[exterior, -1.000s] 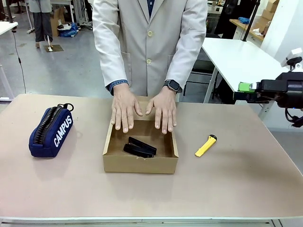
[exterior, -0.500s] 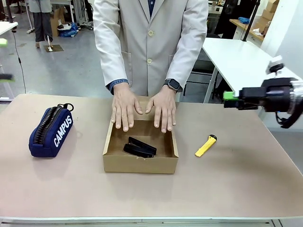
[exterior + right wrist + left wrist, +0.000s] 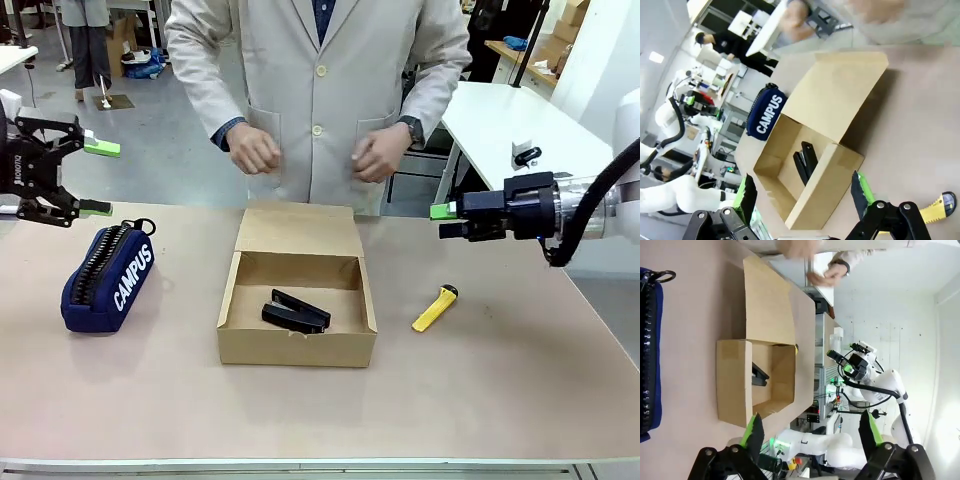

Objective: Pack the item into the box.
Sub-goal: Close the Mailer Box.

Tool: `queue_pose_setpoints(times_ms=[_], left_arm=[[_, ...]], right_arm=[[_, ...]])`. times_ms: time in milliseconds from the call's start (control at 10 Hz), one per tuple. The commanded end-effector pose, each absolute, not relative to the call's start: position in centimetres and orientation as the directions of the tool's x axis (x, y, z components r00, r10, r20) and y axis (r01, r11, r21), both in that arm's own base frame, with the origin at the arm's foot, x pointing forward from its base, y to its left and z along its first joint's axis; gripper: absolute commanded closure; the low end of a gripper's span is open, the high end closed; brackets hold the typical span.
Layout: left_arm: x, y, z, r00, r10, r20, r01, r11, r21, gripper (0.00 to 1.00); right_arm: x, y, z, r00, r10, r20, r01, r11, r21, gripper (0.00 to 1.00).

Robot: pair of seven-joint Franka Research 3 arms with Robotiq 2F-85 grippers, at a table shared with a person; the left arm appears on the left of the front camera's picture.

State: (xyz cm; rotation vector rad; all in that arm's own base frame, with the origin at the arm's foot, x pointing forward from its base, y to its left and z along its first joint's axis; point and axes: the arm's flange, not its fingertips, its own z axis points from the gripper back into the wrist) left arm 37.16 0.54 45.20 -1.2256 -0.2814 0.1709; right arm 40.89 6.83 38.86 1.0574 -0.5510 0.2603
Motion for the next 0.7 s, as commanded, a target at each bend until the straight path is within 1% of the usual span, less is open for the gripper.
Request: queue_pose_setpoints(times_ms=[0, 100, 200, 300, 500, 600], left_arm=[[39.7, -2.3, 42.7, 0.970, 0.238, 0.042, -0.022, 0.260, -0.965, 0.00], [42.3, -3.7, 40.4, 0.971, 0.238, 0.021, -0.034, 0.224, -0.974, 0.00], [44.3, -4.8, 38.1, 0.977, 0.207, 0.057, 0.010, 0.220, -0.975, 0.00], [45.7, -5.4, 36.6, 0.982, 0.185, 0.045, 0.008, 0.198, -0.980, 0.00], [47.4, -7.7, 33.4, 0.987, 0.160, 0.020, -0.014, 0.212, -0.977, 0.00], [48.0, -8.4, 32.5, 0.971, 0.240, -0.013, -0.077, 0.261, -0.962, 0.00]], right_arm=[[42.9, 9.3, 38.1, 0.881, -0.032, 0.473, -0.388, 0.524, 0.758, 0.00], [45.5, 10.5, 36.9, 0.932, -0.057, 0.359, -0.281, 0.514, 0.810, 0.00], [48.1, 11.3, 35.7, 0.940, -0.169, 0.297, -0.151, 0.574, 0.805, 0.00], [49.9, 12.1, 34.9, 0.950, -0.160, 0.266, -0.135, 0.559, 0.818, 0.00], [53.3, 13.9, 32.7, 0.979, -0.128, 0.161, -0.070, 0.530, 0.845, 0.00], [54.2, 13.9, 31.9, 0.986, -0.128, 0.109, -0.031, 0.499, 0.866, 0.00]])
